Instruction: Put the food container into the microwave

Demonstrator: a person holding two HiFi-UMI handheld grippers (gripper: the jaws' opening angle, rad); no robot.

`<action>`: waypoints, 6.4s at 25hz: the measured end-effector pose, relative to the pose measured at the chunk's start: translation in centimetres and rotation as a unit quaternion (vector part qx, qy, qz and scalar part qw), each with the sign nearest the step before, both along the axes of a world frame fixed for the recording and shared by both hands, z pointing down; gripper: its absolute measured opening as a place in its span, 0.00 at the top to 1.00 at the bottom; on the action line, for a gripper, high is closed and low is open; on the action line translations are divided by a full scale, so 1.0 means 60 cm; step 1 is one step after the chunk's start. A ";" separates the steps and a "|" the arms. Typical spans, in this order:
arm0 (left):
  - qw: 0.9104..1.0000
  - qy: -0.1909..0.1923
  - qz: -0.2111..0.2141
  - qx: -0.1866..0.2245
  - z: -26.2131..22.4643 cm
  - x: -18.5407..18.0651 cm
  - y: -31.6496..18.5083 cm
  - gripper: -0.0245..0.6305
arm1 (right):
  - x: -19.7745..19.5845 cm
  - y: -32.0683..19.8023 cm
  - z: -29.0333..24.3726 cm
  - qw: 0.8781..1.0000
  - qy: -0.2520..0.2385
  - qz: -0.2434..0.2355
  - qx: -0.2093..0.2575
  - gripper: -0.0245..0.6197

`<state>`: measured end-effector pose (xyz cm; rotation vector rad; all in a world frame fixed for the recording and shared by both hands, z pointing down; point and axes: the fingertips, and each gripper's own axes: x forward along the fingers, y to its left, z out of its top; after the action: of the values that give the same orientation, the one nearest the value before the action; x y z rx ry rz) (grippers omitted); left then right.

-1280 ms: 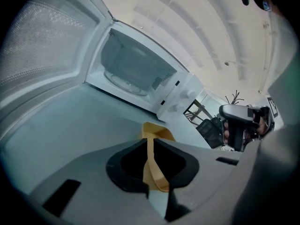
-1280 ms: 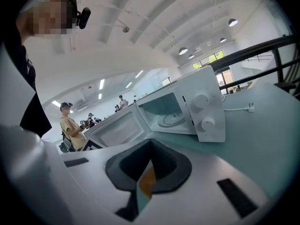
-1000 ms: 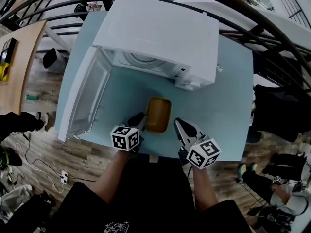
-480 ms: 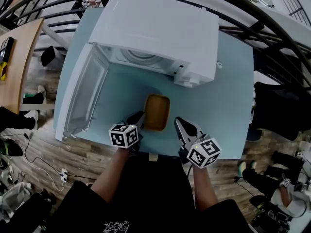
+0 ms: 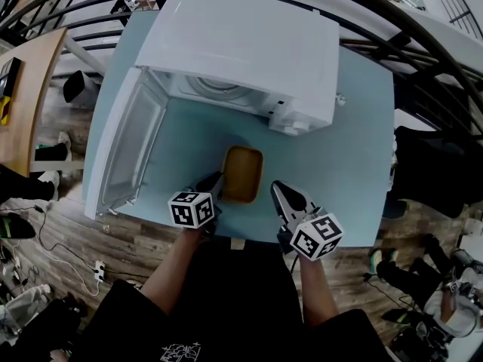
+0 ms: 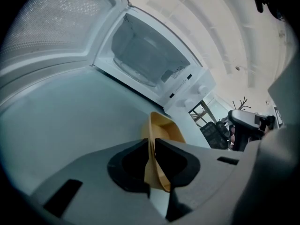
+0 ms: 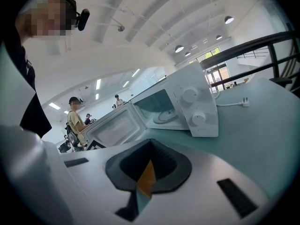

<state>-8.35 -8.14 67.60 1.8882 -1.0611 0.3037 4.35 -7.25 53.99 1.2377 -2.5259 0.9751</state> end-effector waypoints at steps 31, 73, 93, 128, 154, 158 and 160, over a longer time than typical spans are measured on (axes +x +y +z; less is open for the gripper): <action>1.000 0.010 -0.002 0.019 -0.033 -0.007 -0.012 0.93 | -0.010 -0.009 0.000 1.000 -0.013 -0.009 0.003 0.95; 0.990 0.045 -0.114 0.070 -0.128 -0.081 -0.195 0.93 | -0.099 -0.128 -0.005 0.997 -0.050 -0.048 0.018 0.95; 0.978 0.075 -0.181 0.074 -0.134 -0.101 -0.285 0.93 | -0.113 -0.169 0.014 0.995 -0.064 -0.070 0.014 0.95; 0.959 0.129 -0.241 0.075 -0.126 -0.119 -0.418 0.93 | -0.129 -0.207 0.039 0.996 -0.088 -0.027 0.007 0.95; 0.952 0.147 -0.258 0.069 -0.099 -0.113 -0.472 0.93 | -0.126 -0.224 0.060 0.995 -0.094 -0.011 -0.008 0.95; 0.950 0.157 -0.262 0.063 -0.094 -0.116 -0.475 0.93 | -0.130 -0.224 0.062 0.995 -0.095 -0.010 -0.008 0.95; 0.949 0.161 -0.266 0.059 -0.094 -0.115 -0.479 0.93 | -0.129 -0.226 0.060 0.995 -0.095 -0.010 -0.008 0.95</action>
<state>-15.26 -36.86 61.98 1.6010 -1.3236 -0.3742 -3.41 -20.79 57.57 1.1637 -2.6604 1.1554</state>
